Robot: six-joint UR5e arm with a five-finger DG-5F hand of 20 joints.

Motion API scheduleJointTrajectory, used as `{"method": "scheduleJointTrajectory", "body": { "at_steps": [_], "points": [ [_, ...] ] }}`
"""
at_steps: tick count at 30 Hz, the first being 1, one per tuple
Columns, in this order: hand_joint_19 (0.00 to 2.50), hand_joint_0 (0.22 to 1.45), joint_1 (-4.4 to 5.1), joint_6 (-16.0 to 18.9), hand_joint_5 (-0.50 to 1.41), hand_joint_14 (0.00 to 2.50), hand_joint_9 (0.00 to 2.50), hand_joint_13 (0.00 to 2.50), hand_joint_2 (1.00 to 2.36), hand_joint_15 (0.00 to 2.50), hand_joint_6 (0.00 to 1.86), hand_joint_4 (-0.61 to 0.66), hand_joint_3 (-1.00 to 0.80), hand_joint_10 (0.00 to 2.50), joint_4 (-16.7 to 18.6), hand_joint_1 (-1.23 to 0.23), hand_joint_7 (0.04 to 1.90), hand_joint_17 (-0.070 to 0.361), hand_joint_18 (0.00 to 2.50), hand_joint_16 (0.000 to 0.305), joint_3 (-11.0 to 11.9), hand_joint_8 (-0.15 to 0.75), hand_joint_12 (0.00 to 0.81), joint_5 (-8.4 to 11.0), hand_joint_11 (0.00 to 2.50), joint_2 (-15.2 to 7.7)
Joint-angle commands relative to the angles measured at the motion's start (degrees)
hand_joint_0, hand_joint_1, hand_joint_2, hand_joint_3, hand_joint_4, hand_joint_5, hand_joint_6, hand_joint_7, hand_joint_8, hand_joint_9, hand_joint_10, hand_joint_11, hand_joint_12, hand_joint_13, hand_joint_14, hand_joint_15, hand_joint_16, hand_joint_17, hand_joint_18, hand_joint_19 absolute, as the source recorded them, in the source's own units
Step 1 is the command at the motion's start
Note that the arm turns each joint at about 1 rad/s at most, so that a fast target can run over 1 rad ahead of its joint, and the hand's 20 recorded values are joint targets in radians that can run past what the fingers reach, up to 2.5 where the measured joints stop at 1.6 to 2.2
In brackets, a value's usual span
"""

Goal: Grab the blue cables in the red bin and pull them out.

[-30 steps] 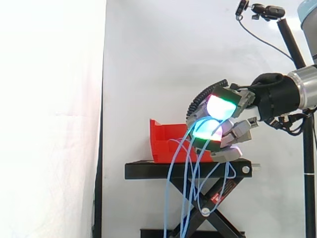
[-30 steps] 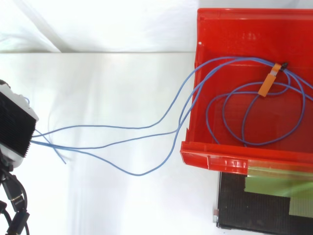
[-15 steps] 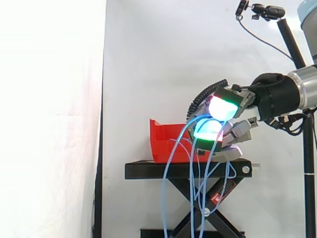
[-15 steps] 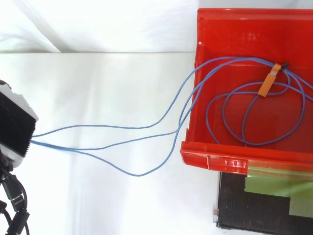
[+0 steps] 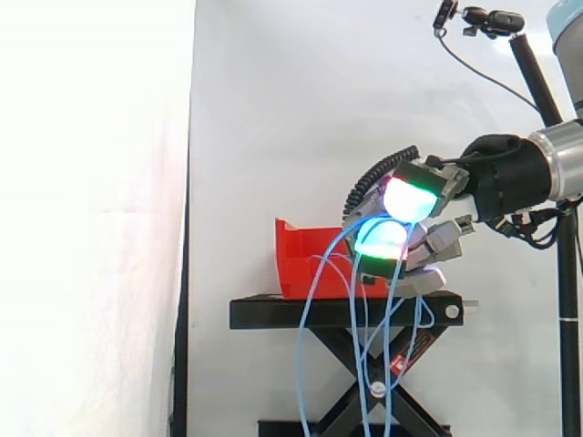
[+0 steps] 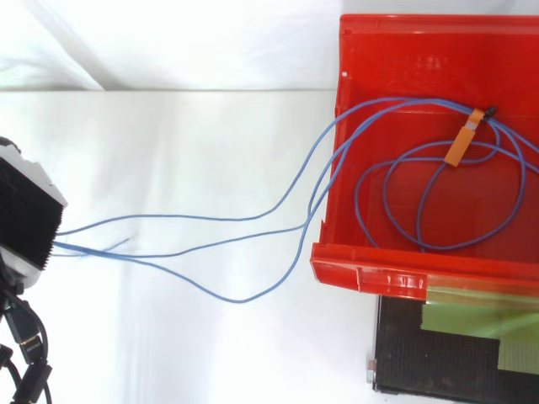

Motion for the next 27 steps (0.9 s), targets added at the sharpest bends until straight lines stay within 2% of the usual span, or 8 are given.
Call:
{"method": "scheduleJointTrajectory", "body": {
  "at_steps": [1,14,18,21,22,23,26,27],
  "points": [
    [1.30,0.87,-0.02,-0.03,0.68,2.50,0.55,0.97,1.00,0.45,0.85,0.31,-1.00,2.50,0.00,-1.07,0.38,0.093,1.14,0.042,0.00,0.326,0.353,0.00,0.50,0.00],
    [1.27,0.84,-0.02,-2.05,0.70,2.50,0.56,0.98,1.00,0.43,0.84,0.31,-1.00,2.50,0.18,-1.04,0.39,0.096,1.12,0.042,0.00,0.323,0.354,-0.27,0.47,0.00],
    [1.26,0.84,-0.02,-7.76,0.70,2.50,0.57,0.98,1.00,0.43,0.84,0.31,-1.00,2.50,0.88,-1.04,0.40,0.095,1.12,0.042,0.00,0.323,0.354,-1.32,0.48,0.00],
    [1.26,0.84,-0.11,-16.20,0.71,2.50,0.57,0.99,1.00,0.42,0.84,0.31,-1.00,2.50,1.85,-1.03,0.39,0.094,1.12,0.042,0.00,0.323,0.358,-1.85,0.48,0.00],
    [1.26,0.84,-0.11,-16.20,0.71,2.50,0.58,0.99,1.00,0.42,0.84,0.31,-1.00,2.50,1.85,-1.03,0.40,0.093,1.12,0.041,0.00,0.325,0.355,-1.85,0.48,0.00],
    [1.25,0.84,-0.11,-20.24,0.71,2.50,0.58,0.99,1.00,0.42,0.83,0.31,-1.00,2.50,2.64,-1.03,0.40,0.093,1.12,0.041,0.00,0.318,0.358,-2.20,0.48,0.00],
    [1.25,0.84,-0.19,-25.43,0.71,2.50,0.59,0.99,1.00,0.43,0.83,0.30,-1.00,2.50,4.13,-1.02,0.40,0.093,1.12,0.041,0.00,0.324,0.359,-2.90,0.48,0.00],
    [1.25,0.84,-0.19,-30.18,0.71,2.50,0.59,0.99,1.00,0.43,0.83,0.30,-1.00,2.50,6.06,-1.02,0.40,0.094,1.12,0.042,0.00,0.324,0.355,-3.96,0.49,0.08]
  ]
}}
